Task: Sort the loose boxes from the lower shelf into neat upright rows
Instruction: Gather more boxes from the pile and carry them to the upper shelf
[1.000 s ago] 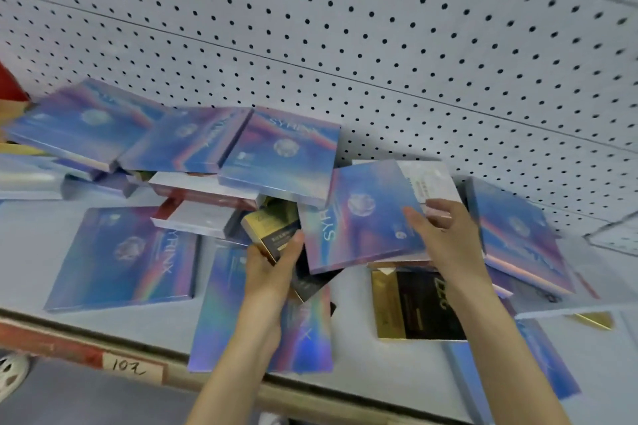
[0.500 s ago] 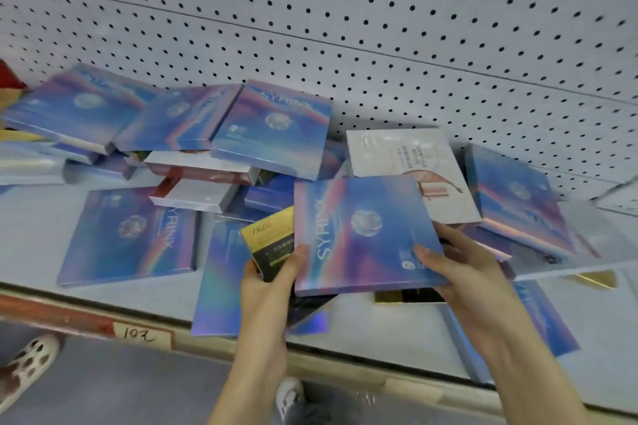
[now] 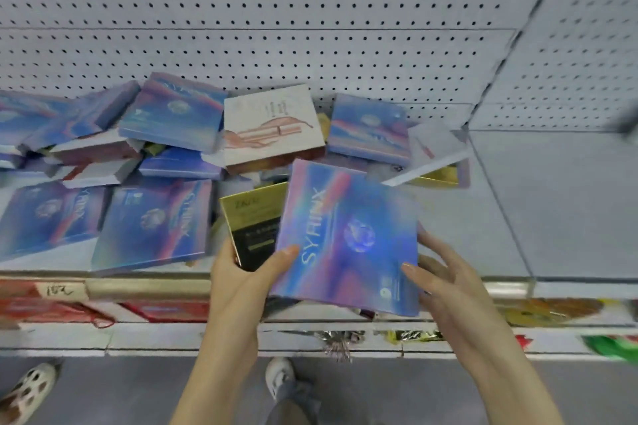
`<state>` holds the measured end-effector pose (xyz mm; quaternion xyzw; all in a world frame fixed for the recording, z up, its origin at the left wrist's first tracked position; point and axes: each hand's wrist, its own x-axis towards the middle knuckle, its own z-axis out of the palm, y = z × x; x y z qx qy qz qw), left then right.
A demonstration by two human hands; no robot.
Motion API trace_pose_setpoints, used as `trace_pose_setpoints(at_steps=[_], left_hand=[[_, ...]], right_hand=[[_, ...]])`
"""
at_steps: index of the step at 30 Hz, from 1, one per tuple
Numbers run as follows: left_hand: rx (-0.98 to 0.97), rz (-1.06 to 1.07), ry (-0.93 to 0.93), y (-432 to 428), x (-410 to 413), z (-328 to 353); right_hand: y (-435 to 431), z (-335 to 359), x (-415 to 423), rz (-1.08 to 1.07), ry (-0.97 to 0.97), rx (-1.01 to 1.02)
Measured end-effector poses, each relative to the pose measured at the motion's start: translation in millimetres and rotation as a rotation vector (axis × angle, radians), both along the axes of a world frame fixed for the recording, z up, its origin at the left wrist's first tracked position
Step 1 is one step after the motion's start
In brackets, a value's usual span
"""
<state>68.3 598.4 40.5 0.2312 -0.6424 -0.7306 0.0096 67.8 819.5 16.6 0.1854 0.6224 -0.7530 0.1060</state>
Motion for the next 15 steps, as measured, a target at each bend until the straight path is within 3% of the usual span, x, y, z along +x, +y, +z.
trace_pose_setpoints(at_steps=[5,10,15], left_hand=[[-0.134,-0.259,0.142,115,45,8],[-0.17,-0.59,0.17,229,86,9],[-0.143,-0.776,0.166,322,110,21]], right_hand=[[119,2,71,-0.168,0.189,0.305],[226,10,148,-0.014,0.203,0.587],[315,12,215,-0.156,0.167,0.587]])
